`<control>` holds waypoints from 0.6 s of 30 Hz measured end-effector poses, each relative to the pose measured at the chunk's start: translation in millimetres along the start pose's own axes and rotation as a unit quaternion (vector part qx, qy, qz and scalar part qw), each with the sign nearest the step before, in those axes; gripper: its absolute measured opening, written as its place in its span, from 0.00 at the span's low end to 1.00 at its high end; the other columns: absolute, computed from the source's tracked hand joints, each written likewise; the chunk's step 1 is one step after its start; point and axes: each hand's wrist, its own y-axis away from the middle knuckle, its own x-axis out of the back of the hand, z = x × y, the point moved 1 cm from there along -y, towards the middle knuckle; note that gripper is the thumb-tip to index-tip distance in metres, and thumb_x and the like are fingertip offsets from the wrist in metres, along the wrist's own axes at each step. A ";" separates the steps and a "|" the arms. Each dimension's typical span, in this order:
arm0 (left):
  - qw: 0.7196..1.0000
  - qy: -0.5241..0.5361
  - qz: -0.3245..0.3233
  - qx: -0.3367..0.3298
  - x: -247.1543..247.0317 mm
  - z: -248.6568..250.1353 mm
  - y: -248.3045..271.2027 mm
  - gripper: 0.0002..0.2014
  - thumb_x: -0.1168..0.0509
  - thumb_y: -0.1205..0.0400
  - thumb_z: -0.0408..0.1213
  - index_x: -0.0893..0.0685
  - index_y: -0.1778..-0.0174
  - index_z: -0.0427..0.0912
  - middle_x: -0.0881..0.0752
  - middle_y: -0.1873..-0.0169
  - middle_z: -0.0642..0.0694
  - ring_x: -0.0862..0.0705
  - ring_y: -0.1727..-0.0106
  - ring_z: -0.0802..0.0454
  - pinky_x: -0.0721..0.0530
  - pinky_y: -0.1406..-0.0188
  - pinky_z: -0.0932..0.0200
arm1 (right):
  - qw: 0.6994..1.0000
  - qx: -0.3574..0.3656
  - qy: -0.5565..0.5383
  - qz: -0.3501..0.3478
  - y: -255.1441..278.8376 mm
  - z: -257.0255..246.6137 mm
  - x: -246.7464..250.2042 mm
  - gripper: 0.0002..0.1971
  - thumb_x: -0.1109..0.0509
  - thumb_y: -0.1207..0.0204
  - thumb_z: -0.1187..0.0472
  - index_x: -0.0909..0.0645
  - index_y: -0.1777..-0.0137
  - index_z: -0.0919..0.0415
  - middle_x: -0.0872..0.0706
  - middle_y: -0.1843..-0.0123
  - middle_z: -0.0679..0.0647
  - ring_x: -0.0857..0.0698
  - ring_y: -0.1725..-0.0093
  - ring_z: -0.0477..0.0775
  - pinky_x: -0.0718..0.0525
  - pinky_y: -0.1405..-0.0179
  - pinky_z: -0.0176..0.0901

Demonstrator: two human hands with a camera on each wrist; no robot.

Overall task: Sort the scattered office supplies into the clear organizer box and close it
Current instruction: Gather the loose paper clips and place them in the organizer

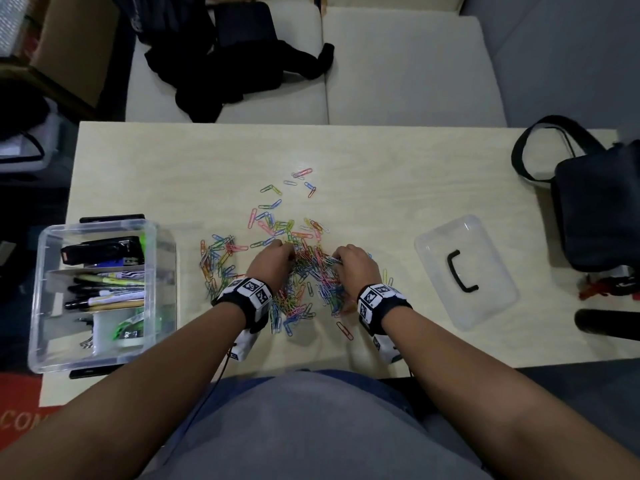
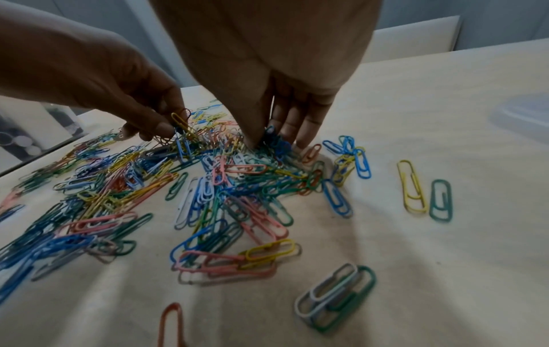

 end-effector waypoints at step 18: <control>0.989 0.094 0.104 -0.043 41.5 -0.1 31.2 0.05 0.32 0.19 0.35 0.13 0.50 0.42 0.18 0.55 0.42 0.19 0.55 0.44 0.26 0.57 0.57 | 0.992 -0.041 -0.078 0.096 22.8 -17.5 24.1 0.08 0.33 0.18 0.59 0.15 0.44 0.59 0.17 0.45 0.57 0.18 0.45 0.58 0.16 0.54 0.51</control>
